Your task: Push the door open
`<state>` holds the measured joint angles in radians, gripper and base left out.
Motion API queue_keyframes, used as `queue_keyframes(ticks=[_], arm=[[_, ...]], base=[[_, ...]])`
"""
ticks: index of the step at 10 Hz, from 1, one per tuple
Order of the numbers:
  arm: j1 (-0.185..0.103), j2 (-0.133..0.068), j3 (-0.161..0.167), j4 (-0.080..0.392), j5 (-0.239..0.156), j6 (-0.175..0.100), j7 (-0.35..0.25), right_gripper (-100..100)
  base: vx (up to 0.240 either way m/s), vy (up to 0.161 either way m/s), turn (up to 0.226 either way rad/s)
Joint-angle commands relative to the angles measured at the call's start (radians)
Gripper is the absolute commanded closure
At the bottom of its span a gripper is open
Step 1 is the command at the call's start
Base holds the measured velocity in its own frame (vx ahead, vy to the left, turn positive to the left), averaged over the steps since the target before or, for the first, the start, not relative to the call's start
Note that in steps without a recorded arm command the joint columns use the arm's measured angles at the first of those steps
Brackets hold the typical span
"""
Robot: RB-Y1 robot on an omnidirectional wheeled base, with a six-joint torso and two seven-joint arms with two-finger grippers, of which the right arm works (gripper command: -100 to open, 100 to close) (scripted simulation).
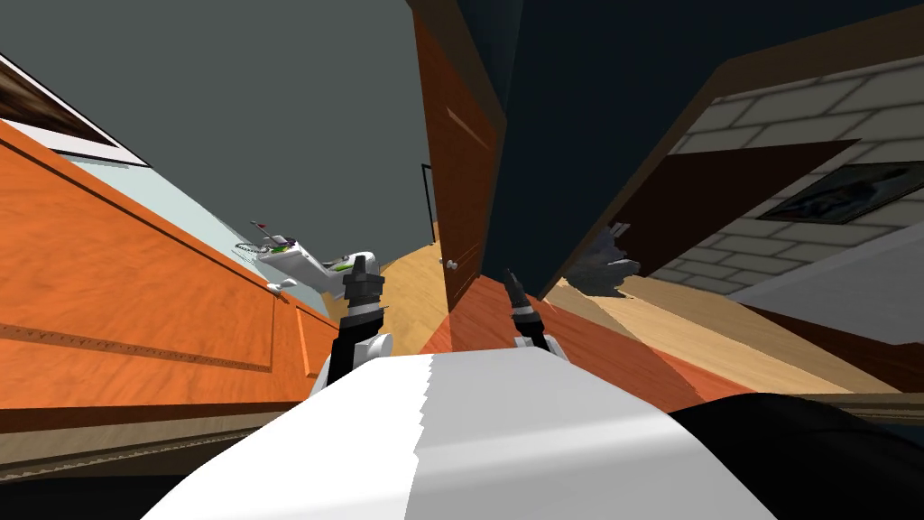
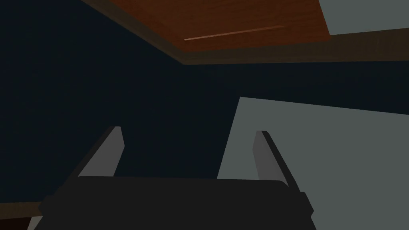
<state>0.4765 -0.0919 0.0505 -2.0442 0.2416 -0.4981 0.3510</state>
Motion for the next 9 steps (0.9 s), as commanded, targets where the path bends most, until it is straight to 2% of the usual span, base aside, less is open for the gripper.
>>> queue_keyframes(ticks=[1,9], arm=[[-0.003,0.001,0.007,0.035,0.014,-0.014,0.036,-100],[-0.031,0.001,0.033,0.216,0.081,-0.077,0.205,-100]], base=[[0.103,-0.050,0.104],[0.089,-0.054,0.109]])
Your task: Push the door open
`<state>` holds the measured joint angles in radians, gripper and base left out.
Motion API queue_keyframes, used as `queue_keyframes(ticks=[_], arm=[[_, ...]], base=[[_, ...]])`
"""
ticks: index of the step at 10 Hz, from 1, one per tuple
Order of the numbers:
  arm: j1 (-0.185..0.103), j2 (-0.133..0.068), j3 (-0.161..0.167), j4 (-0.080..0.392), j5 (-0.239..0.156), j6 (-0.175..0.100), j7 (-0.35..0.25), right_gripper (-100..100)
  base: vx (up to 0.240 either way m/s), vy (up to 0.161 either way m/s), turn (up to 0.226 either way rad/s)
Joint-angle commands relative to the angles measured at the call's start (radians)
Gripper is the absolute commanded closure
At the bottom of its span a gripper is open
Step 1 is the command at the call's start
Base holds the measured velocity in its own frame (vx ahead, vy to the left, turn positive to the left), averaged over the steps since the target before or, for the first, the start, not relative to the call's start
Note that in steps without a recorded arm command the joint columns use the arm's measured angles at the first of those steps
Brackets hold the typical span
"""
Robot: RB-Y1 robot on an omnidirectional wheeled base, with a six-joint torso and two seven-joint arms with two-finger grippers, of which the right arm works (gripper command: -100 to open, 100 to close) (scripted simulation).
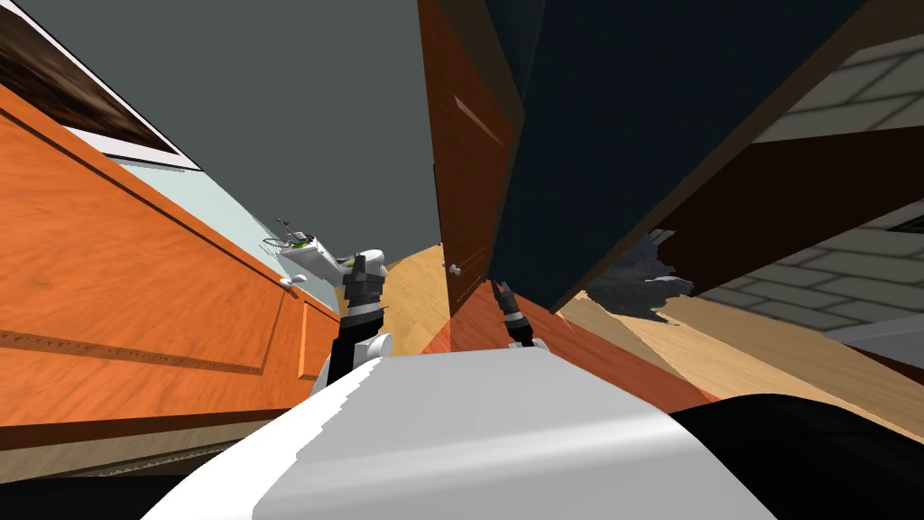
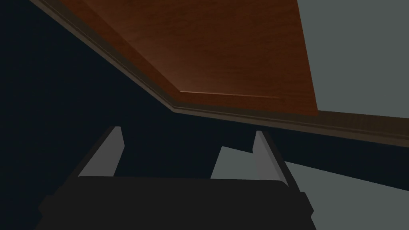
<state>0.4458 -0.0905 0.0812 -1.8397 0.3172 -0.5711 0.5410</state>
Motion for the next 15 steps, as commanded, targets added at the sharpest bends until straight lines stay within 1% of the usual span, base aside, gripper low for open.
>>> queue_keyframes(ticks=[1,8,15], arm=[[-0.004,0.000,0.005,0.035,0.014,-0.012,0.037,-100],[-0.030,0.009,0.029,0.199,0.075,-0.069,0.189,-100],[-0.055,0.028,0.051,0.356,0.133,-0.123,0.336,-100]], base=[[0.082,-0.050,0.125],[0.088,-0.063,0.115],[0.075,-0.068,0.109]])
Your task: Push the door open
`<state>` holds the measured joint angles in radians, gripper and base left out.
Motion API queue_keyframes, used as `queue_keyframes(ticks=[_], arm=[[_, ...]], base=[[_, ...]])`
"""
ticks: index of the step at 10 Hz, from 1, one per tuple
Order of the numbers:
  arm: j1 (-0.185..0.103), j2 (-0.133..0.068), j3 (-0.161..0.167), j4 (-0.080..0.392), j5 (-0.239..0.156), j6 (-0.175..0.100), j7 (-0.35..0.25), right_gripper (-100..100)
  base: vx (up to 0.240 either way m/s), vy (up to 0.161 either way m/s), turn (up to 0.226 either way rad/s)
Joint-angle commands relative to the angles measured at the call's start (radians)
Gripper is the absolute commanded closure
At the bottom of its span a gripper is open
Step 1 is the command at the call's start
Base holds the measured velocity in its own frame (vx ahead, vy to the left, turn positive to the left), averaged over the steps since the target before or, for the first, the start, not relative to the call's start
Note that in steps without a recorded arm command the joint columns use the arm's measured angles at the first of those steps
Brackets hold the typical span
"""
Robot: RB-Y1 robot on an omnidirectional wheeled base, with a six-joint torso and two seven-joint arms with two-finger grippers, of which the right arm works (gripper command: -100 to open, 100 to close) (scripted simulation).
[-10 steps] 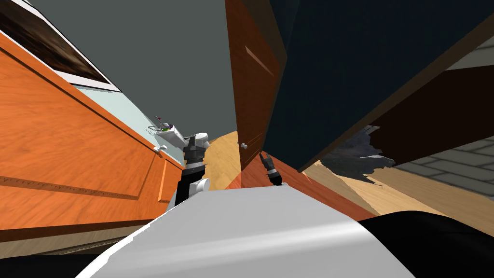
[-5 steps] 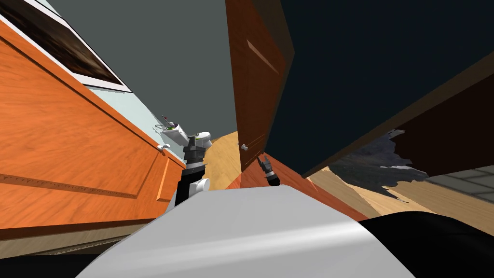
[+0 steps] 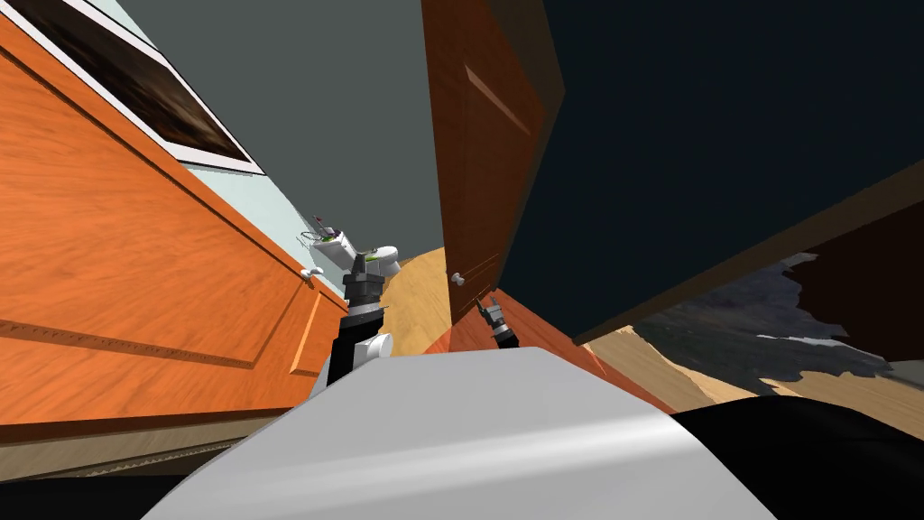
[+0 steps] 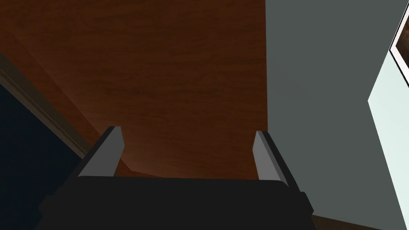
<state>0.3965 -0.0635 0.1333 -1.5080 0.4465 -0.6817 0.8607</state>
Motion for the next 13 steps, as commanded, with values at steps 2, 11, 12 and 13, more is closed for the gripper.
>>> queue_keyframes(ticks=[2,11,12,13], arm=[[-0.012,0.008,0.005,0.067,0.019,-0.027,0.056,-100],[-0.042,0.051,0.031,0.253,0.088,-0.092,0.230,-100],[-0.044,0.055,0.033,0.270,0.094,-0.097,0.245,-100],[-0.048,0.065,0.037,0.297,0.104,-0.107,0.271,-100]], base=[[0.080,-0.072,0.108],[0.074,-0.075,0.099],[0.095,-0.089,0.114],[0.082,-0.089,0.098]])
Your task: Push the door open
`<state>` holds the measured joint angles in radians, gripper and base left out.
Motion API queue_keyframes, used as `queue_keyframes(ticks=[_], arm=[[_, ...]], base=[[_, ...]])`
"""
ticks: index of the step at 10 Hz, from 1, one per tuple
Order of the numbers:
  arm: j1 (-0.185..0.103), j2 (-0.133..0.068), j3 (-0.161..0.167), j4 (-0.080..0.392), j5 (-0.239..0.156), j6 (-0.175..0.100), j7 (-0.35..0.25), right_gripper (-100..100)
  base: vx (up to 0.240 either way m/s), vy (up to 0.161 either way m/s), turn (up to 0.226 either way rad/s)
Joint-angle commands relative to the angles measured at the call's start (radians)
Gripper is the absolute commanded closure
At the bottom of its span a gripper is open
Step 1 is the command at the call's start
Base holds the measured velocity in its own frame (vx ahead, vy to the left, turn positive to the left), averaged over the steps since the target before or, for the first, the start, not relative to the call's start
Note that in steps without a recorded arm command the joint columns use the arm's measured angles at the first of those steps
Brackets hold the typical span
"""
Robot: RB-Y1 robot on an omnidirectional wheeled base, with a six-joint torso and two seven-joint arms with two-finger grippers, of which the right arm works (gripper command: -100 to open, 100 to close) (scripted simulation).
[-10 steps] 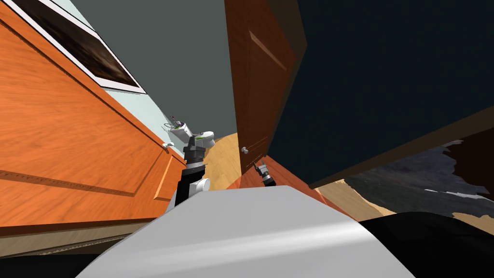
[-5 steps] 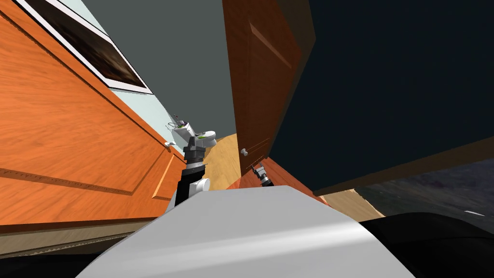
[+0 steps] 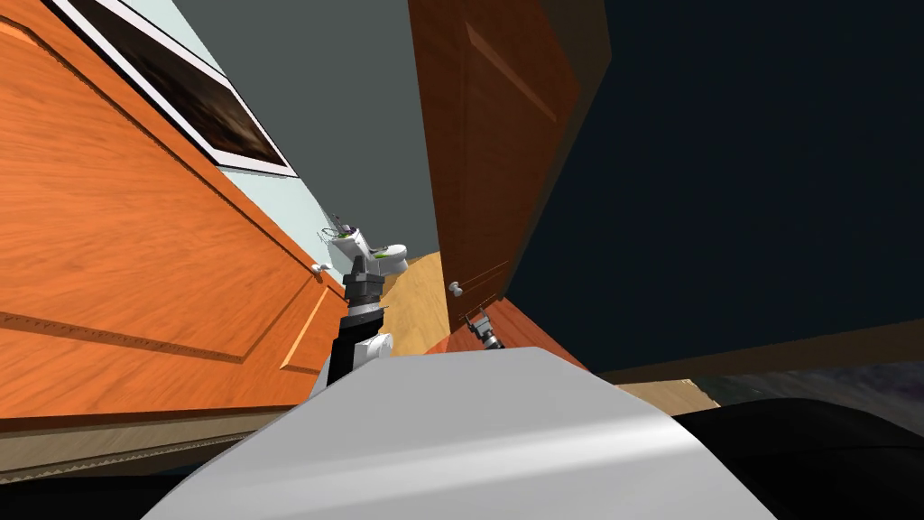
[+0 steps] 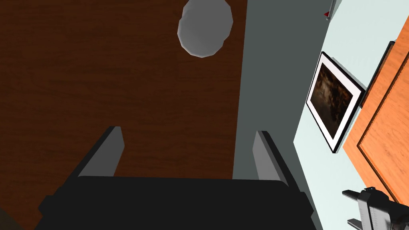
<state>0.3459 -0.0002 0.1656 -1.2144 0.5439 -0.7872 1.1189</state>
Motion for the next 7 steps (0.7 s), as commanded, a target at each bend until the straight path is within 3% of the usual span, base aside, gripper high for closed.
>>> queue_keyframes(ticks=[1,6,7], arm=[[-0.002,0.010,0.008,0.030,0.017,-0.011,0.037,-100],[-0.015,0.047,0.020,0.114,0.048,-0.039,0.116,-100],[-0.012,0.044,0.019,0.105,0.044,-0.038,0.108,-100]], base=[[0.089,-0.086,0.121],[0.074,-0.087,0.090],[0.026,-0.035,0.016]])
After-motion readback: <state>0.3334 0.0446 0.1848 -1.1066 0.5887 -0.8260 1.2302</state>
